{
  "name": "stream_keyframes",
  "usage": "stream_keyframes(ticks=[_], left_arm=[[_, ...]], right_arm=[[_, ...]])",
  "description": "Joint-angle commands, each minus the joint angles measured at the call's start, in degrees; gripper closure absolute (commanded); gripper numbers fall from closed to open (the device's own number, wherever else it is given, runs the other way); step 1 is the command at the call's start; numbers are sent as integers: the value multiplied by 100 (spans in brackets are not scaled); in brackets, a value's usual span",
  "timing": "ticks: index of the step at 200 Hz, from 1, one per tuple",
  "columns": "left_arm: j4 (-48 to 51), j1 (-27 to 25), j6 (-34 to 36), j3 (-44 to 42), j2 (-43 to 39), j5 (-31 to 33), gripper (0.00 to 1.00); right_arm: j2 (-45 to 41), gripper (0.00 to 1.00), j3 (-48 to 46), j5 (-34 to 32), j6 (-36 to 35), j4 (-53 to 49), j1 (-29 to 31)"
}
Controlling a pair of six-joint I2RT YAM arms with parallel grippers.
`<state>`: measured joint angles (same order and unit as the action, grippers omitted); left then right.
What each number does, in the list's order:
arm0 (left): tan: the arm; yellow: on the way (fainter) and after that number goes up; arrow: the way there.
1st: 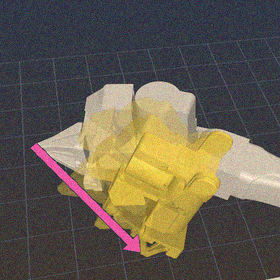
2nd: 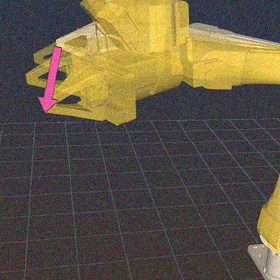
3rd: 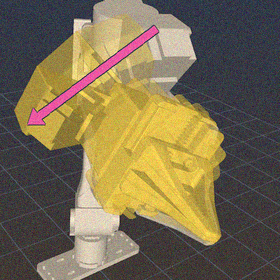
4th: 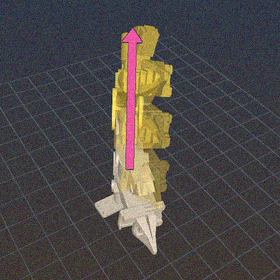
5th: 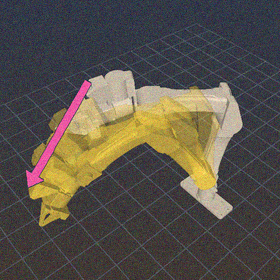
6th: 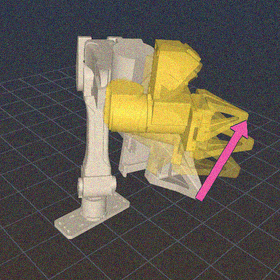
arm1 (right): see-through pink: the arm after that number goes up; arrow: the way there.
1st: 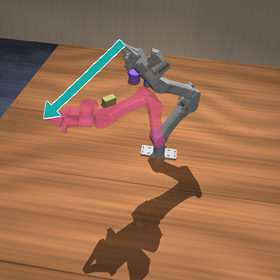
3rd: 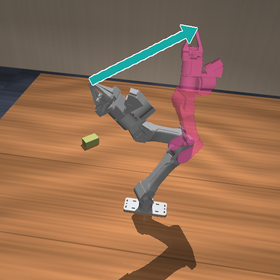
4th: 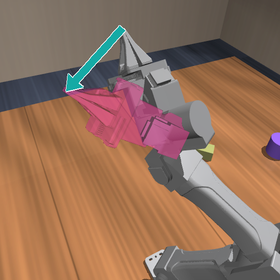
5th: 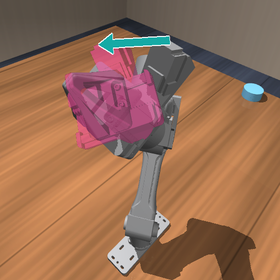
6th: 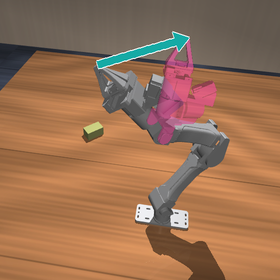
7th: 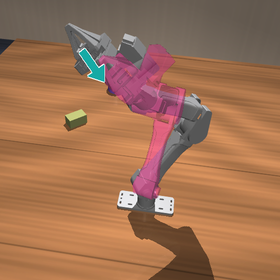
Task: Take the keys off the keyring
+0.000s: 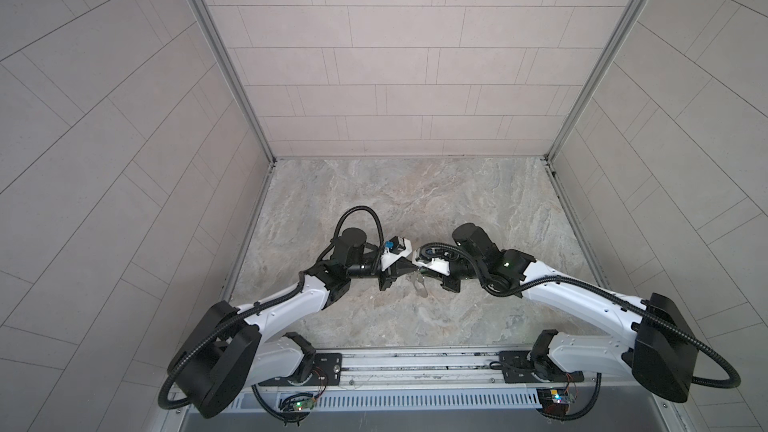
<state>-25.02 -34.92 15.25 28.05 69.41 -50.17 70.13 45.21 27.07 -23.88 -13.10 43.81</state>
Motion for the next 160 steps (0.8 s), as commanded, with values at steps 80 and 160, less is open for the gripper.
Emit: stream_keyframes(ticks=[80, 160], left_arm=[[421, -141, 470, 200, -387, 155, 100], [636, -276, 695, 315, -370, 520, 100]], right_arm=[[-420, 100, 70, -468, -140, -171, -11], [-472, 100, 140, -220, -126, -123, 5]])
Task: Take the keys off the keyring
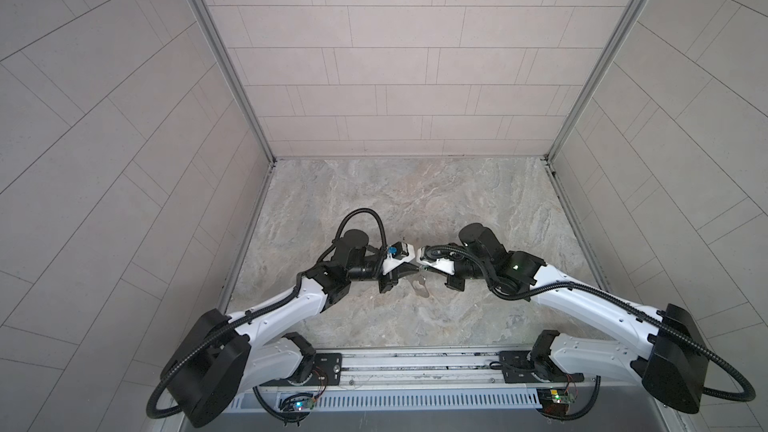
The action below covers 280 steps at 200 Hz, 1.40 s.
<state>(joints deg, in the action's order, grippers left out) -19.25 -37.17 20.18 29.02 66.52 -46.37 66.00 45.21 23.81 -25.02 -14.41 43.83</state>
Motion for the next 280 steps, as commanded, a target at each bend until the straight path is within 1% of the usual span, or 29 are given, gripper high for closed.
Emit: stream_keyframes(ticks=[1, 32, 80, 130, 166, 187, 227, 280], left_arm=[[64, -48, 199, 223, -80, 147, 100], [179, -91, 235, 289, -72, 330, 100], [271, -155, 269, 349, -21, 467, 100], [307, -197, 328, 352, -21, 535, 100], [393, -200, 383, 338, -30, 502, 100], [413, -203, 394, 319, -12, 528, 100], [142, -203, 264, 212, 1, 606, 100], [53, -205, 232, 175, 10, 882, 100]], right_arm=[[-60, 100, 139, 102, -3, 9, 2], [25, 100, 220, 231, 132, -23, 7], [238, 100, 401, 278, 610, 15, 7], [347, 100, 527, 275, 789, -28, -14], [410, 100, 714, 24, 729, -379, -24], [388, 100, 781, 0, 760, -409, -42], [496, 100, 901, 286, 1041, -387, -88], [707, 100, 1257, 694, 1265, -786, -157]])
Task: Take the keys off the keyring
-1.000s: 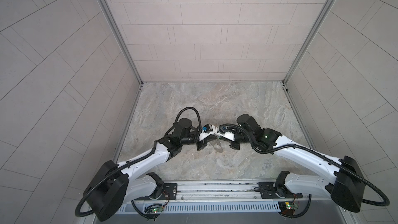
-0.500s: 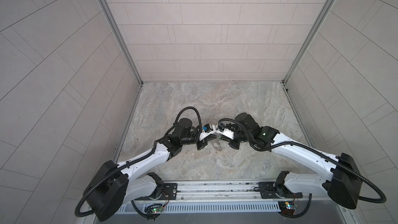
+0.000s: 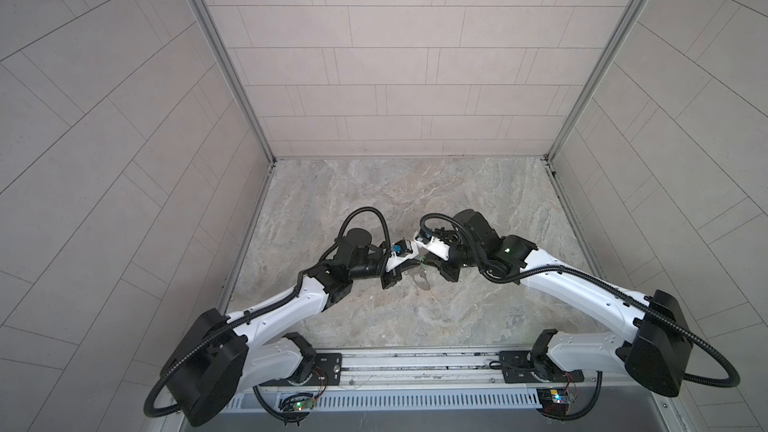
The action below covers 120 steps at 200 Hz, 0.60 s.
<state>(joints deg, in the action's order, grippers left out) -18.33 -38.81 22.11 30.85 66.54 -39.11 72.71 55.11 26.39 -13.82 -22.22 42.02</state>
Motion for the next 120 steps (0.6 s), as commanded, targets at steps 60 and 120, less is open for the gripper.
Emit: stream_keyframes(ticks=[60, 120], left_arm=[[-92, -58, -13, -40, 18, 288, 100], [-83, -101, -9, -10, 53, 622, 100]], right_arm=[[247, 100, 491, 674, 458, -208, -90], [451, 100, 799, 1069, 679, -541, -172]])
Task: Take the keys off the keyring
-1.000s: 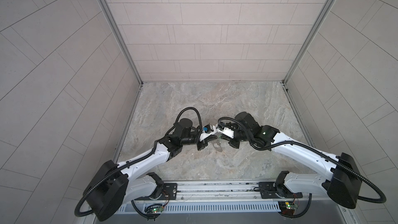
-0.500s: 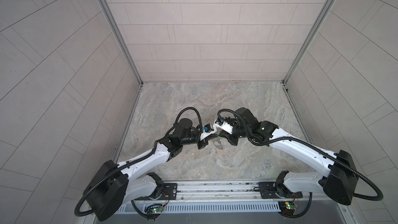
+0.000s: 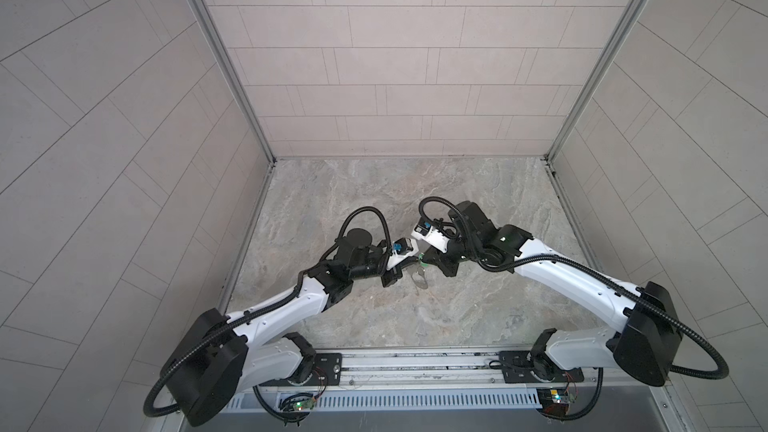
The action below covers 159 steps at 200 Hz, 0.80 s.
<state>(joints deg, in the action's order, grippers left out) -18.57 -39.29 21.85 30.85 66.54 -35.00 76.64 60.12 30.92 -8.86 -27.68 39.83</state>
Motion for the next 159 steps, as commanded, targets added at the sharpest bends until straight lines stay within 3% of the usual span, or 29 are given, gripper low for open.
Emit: stream_keyframes(ticks=[1, 36, 110, 159], left_arm=[[-59, -57, 15, -9, 57, 212, 100], [-97, -60, -118, 0, 70, 340, 100], [19, -61, -155, 50, 123, 273, 100], [124, -61, -185, 96, 131, 257, 100]], right_arm=[[64, 100, 303, 617, 183, -6, 44], [164, 100, 466, 544, 61, -476, 38], [173, 100, 539, 273, 393, -442, -39], [111, 100, 529, -548, 263, -750, -38]])
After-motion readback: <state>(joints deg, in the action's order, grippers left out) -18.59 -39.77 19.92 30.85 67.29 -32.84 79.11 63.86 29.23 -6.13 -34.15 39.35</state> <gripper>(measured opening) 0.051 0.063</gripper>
